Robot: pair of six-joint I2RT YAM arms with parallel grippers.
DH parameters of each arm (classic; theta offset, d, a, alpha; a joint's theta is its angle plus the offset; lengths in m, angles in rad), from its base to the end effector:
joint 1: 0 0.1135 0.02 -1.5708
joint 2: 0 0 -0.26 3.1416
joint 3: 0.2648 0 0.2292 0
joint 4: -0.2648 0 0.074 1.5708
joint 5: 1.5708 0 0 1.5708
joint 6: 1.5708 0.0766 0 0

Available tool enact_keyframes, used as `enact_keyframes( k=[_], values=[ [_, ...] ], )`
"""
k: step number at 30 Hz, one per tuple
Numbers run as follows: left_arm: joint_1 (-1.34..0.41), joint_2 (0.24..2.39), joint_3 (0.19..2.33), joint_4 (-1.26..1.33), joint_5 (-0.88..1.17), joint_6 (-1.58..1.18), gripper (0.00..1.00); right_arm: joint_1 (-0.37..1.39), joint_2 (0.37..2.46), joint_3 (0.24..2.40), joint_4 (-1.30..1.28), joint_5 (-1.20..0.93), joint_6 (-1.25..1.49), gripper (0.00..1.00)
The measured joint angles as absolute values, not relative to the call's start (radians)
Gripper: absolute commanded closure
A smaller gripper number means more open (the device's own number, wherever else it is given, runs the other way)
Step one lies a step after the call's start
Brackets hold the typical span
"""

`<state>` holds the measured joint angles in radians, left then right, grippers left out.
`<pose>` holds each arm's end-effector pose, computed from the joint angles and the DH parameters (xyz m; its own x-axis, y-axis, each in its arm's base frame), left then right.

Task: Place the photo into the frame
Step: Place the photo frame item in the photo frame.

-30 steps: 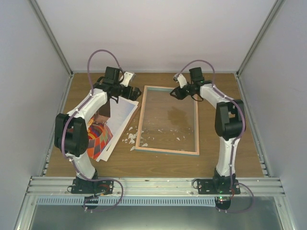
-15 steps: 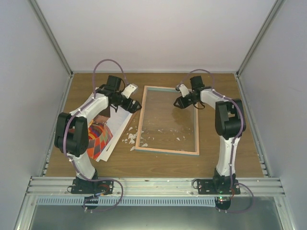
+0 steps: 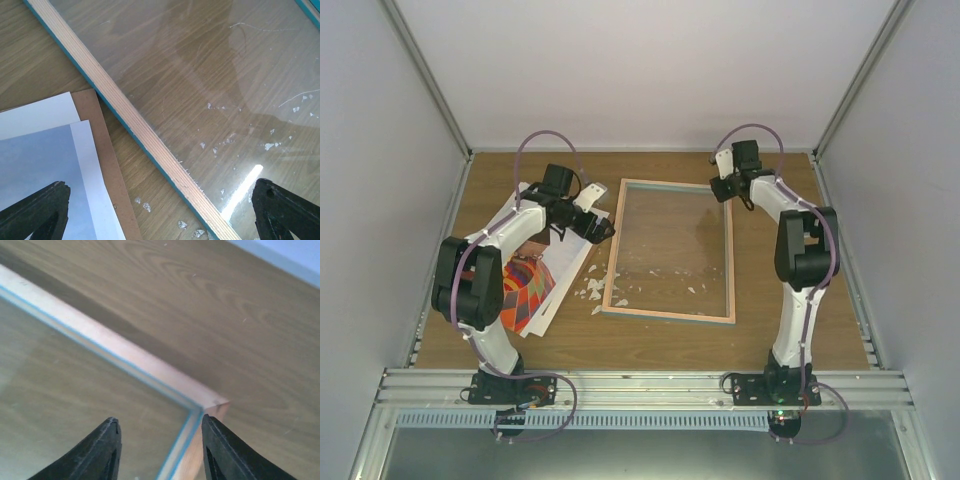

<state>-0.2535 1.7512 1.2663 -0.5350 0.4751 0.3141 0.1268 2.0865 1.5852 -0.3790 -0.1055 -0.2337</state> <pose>0.3443 -0.1254 0.1981 -0.6439 0.4506 -0.6183 0.6874 0.6956 -0.2090 0.4619 0.0670 0.1702 -0.6994 -0.3213 -0.6384 -0.3641 0.9288 -0.0685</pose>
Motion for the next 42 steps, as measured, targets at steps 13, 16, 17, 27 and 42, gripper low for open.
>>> enact_keyframes(
  k=[13, 16, 17, 27, 42],
  values=[
    [-0.253, 1.751, 1.267, -0.535, 0.482, 0.307, 0.01, 0.075, 2.218, 1.678, -0.356, 0.003, -0.258, 0.52],
    [-0.253, 1.751, 1.272, -0.535, 0.483, 0.307, 0.01, 0.075, 2.241, 1.678, -0.355, 0.003, -0.259, 0.52],
    [-0.253, 1.751, 1.274, -0.535, 0.483, 0.307, 0.01, 0.076, 2.247, 1.678, -0.354, 0.002, -0.261, 0.52],
    [-0.253, 1.751, 1.281, -0.536, 0.484, 0.307, 0.01, 0.073, 2.259, 1.668, -0.324, -0.006, -0.276, 0.51],
    [-0.192, 1.641, 1.265, -0.582, 0.479, 0.379, 0.01, 0.061, 1.982, 1.691, -0.48, -0.284, -0.251, 0.19]
  ],
)
